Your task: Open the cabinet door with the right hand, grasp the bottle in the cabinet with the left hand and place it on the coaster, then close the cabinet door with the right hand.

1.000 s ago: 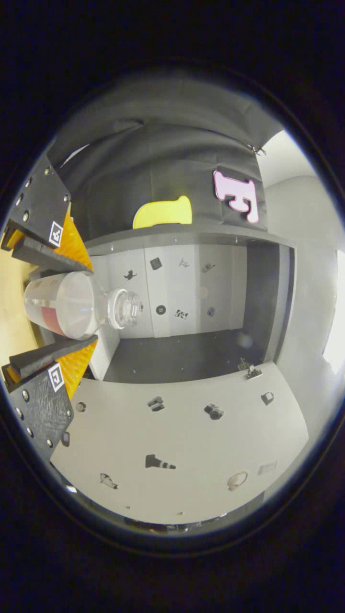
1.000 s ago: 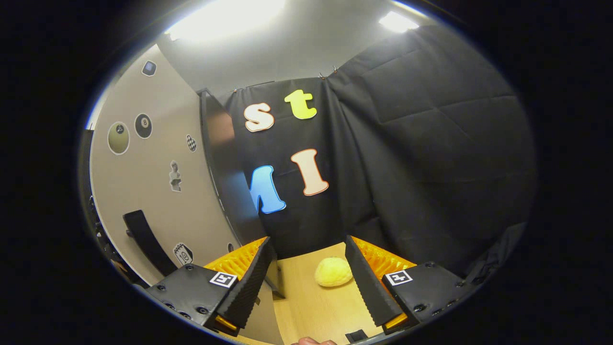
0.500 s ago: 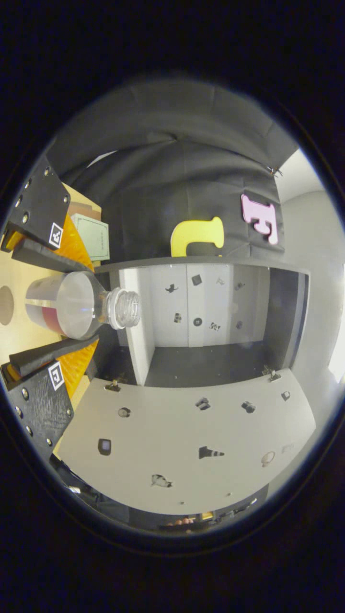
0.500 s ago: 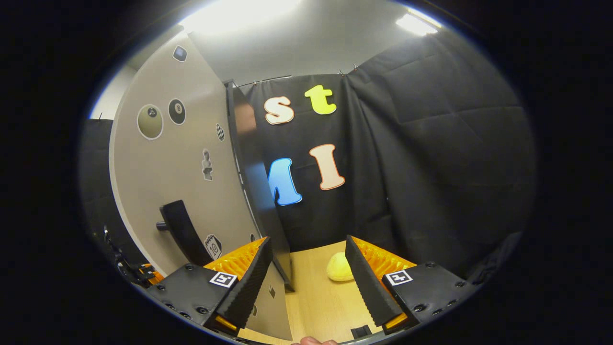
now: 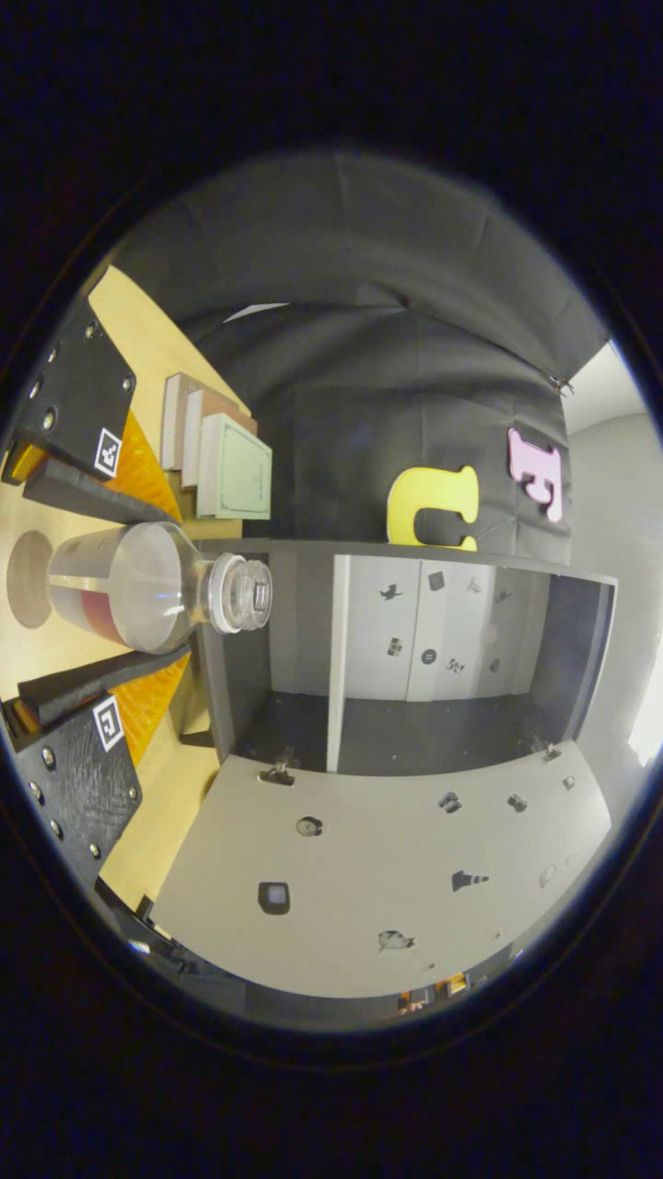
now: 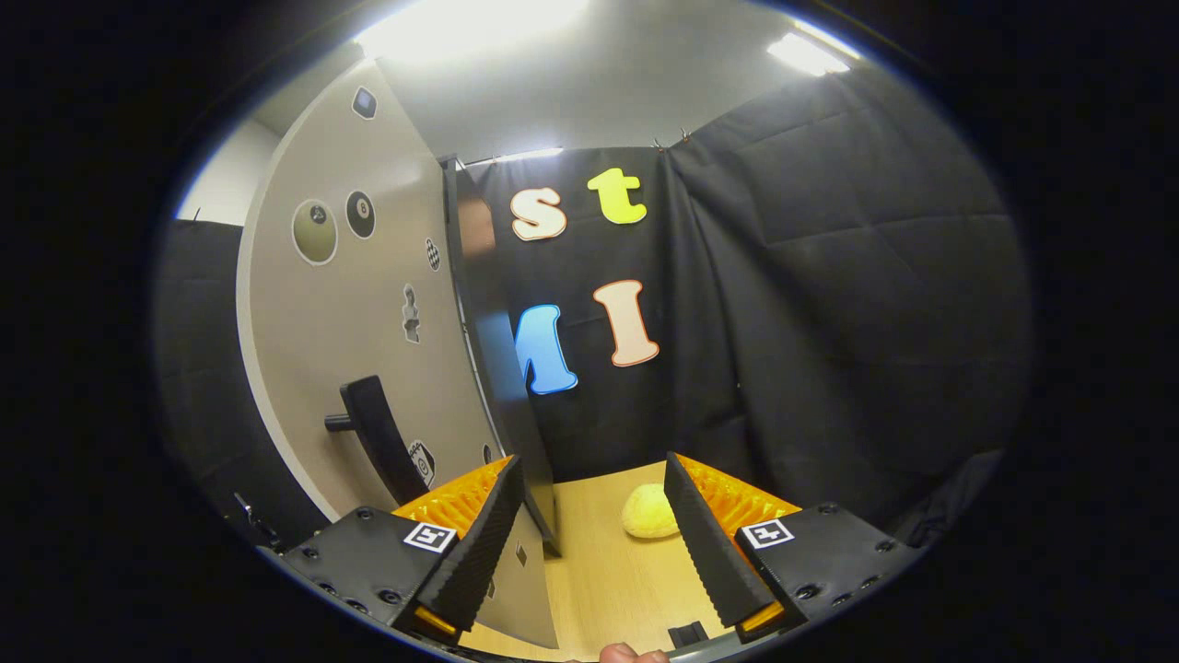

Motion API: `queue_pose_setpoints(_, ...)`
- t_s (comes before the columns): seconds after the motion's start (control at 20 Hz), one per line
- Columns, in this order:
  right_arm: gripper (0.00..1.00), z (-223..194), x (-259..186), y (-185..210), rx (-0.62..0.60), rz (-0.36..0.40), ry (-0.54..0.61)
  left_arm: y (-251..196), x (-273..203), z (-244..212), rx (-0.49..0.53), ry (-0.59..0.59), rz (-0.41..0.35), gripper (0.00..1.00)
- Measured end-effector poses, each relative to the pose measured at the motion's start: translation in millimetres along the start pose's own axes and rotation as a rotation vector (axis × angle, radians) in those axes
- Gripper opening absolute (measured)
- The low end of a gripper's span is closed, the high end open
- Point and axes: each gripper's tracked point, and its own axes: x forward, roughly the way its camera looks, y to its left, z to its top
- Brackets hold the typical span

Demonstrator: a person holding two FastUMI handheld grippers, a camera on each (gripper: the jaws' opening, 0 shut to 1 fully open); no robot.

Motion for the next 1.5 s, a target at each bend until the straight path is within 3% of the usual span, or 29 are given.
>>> queue_pose_setpoints(0.05, 0.96, 0, 0, 1, -0.009, -0.004, 0.002, -2, 1, -12, -0.008, 0.007, -0.001, 0.69)
queue_pose_setpoints(0.15, 0.96, -3, -1, 4, -0.03, -0.011, 0.008, -4, 2, -36, -0.005, 0.024, 0.001, 0.69)
queue_pose_setpoints(0.2, 0.89, -5, -1, 3, -0.044, -0.019, 0.012, -6, 0, -46, 0.006, 0.021, 0.0, 0.72)
queue_pose_setpoints(0.25, 0.89, -5, -2, 2, -0.058, -0.025, 0.013, -8, 2, -54, 0.017, 0.026, -0.005, 0.72)
queue_pose_setpoints(0.3, 0.96, -6, -2, 2, -0.066, -0.034, 0.012, -6, 2, -67, 0.025, 0.041, 0.0, 0.71)
queue_pose_setpoints(0.55, 0.96, -20, -2, -6, -0.068, -0.092, 0.04, -1, -2, -105, 0.007, 0.078, 0.002, 0.68)
queue_pose_setpoints(0.8, 0.97, -37, -1, -3, -0.04, -0.089, 0.079, -4, -13, -105, 0.028, 0.06, -0.001, 0.73)
queue_pose_setpoints(0.95, 0.96, -43, 1, -4, -0.056, -0.098, 0.092, -4, -17, -104, 0.038, 0.068, -0.002, 0.71)
queue_pose_setpoints(1.0, 0.9, -43, 1, -1, -0.06, -0.092, 0.09, -5, -19, -105, 0.042, 0.072, -0.004, 0.71)
queue_pose_setpoints(1.15, 0.9, -44, 2, 3, -0.067, -0.076, 0.086, -6, -19, -103, 0.05, 0.081, -0.006, 0.72)
queue_pose_setpoints(1.3, 0.9, -48, 2, 1, -0.107, -0.083, 0.088, 4, -18, -102, 0.073, 0.083, 0.042, 0.75)
queue_pose_setpoints(1.35, 0.9, -48, 2, 1, -0.118, -0.082, 0.087, 6, -17, -101, 0.073, 0.08, 0.054, 0.72)
queue_pose_setpoints(1.45, 0.9, -50, 1, 3, -0.123, -0.074, 0.089, 9, -16, -93, 0.076, 0.07, 0.073, 0.81)
queue_pose_setpoints(1.5, 0.96, -51, 1, 3, -0.126, -0.071, 0.089, 6, -15, -91, 0.075, 0.069, 0.065, 0.82)
